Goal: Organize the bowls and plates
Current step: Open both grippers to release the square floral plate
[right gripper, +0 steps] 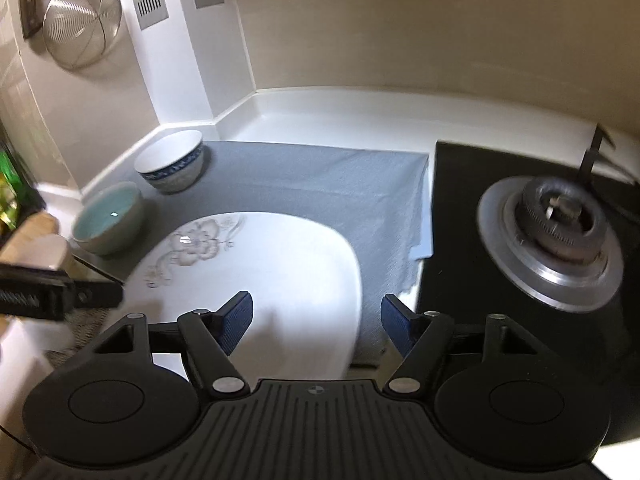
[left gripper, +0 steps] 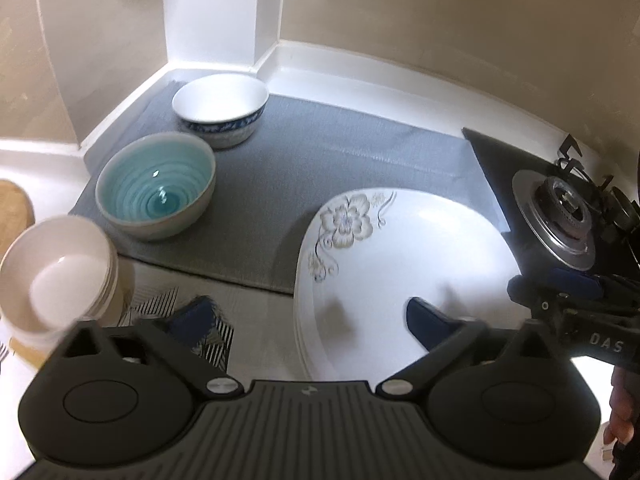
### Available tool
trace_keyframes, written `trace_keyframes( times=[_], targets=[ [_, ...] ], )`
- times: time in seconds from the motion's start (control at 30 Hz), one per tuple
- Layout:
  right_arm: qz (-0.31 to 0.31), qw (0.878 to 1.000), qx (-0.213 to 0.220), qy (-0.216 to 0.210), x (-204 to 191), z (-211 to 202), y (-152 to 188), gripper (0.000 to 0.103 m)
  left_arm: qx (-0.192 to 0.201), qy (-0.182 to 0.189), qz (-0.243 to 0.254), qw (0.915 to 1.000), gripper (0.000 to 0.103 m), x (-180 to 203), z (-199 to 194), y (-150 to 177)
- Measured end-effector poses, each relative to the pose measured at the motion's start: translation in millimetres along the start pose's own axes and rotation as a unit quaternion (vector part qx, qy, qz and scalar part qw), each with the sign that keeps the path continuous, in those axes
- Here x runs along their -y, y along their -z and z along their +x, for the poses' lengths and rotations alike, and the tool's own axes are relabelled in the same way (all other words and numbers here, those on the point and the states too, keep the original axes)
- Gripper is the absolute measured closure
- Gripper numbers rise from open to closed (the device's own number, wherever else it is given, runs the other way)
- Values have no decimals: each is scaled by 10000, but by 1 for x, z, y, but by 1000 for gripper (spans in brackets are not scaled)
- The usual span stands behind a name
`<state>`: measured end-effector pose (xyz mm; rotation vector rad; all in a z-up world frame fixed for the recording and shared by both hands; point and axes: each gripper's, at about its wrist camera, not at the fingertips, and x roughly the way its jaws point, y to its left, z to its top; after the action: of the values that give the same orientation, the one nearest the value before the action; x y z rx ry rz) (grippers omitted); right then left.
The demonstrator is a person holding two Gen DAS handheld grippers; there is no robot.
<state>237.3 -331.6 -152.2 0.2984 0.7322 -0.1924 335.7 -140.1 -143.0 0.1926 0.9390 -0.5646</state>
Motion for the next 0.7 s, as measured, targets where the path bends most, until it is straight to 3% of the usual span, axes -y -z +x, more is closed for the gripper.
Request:
trace_keyframes(
  times=[0.3,0.7],
  targets=[
    [75,9984,-461,-310,-35,-28,12,23,-368,-10,-276,9989,0,-7,-20,14],
    [-29,9997,-243,-81,-66,-57,19,20,-345,-39,25,9994,0,-9,-48,29]
  ],
)
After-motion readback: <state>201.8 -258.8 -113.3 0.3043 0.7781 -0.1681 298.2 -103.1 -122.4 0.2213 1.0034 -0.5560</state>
